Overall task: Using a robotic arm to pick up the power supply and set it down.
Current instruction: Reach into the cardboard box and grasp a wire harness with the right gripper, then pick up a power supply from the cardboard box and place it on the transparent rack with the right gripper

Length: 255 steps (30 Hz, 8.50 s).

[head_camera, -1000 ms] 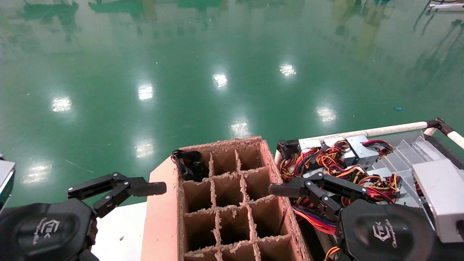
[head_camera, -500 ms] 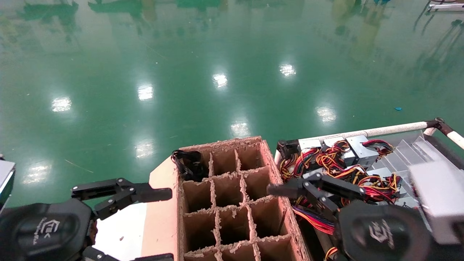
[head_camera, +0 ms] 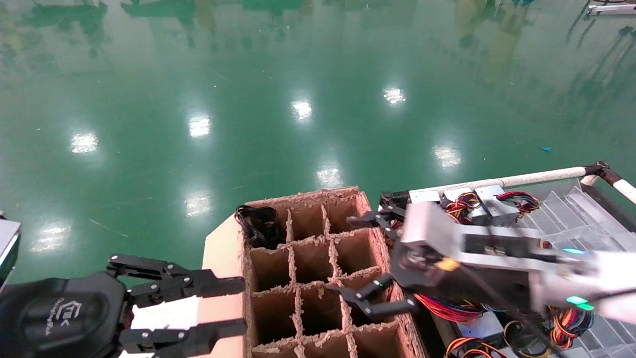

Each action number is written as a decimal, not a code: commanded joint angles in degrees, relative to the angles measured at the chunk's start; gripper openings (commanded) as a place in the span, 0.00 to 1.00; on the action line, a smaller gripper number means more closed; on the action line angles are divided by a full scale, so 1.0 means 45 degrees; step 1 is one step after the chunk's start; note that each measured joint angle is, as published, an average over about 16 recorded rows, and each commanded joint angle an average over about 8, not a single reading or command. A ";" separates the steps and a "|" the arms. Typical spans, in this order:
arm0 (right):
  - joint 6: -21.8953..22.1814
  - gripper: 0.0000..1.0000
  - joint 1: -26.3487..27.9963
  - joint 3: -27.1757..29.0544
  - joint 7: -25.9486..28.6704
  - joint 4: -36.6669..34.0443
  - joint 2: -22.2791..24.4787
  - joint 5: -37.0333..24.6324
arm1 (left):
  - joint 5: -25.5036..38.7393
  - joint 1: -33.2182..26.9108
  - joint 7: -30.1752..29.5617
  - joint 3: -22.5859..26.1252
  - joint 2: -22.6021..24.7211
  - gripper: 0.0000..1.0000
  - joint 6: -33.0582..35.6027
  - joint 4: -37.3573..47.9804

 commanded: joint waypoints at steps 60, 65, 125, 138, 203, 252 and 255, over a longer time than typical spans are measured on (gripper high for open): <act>0.9209 0.00 0.4659 -1.0571 -0.7074 -0.4312 -0.6716 -0.4672 | -0.0006 -0.0002 0.0004 0.0009 -0.0003 1.00 -0.0003 0.0000; 0.9496 0.00 0.4978 -1.1441 -0.6282 -0.4426 -0.6733 -0.4599 | -0.0006 -0.0003 0.0005 0.0010 -0.0004 1.00 -0.0004 0.0000; 1.1070 1.00 0.5232 -1.2972 -0.7586 -0.4335 -0.6448 -0.2336 | -0.0012 -0.0005 0.0009 0.0018 -0.0007 1.00 -0.0007 0.0000; 1.0735 0.51 0.4981 -1.2439 -0.9867 -0.4428 -0.6488 -0.1455 | -0.0013 -0.0005 0.0010 0.0020 -0.0008 1.00 -0.0008 0.0000; 1.0598 0.00 0.7219 -1.2823 -0.7976 0.1126 -0.1866 -0.0497 | -0.0020 -0.0008 0.0014 0.0029 -0.0011 1.00 -0.0011 0.0000; 0.5812 0.00 0.9019 -0.8243 -1.0676 0.2626 1.0462 0.4925 | -0.0024 -0.0009 0.0018 0.0036 -0.0014 1.00 -0.0014 0.0000; 0.5602 0.00 0.8947 -0.8333 -1.0951 0.2612 1.1284 0.5256 | -0.0024 -0.0010 0.0018 0.0036 -0.0014 1.00 -0.0014 0.0000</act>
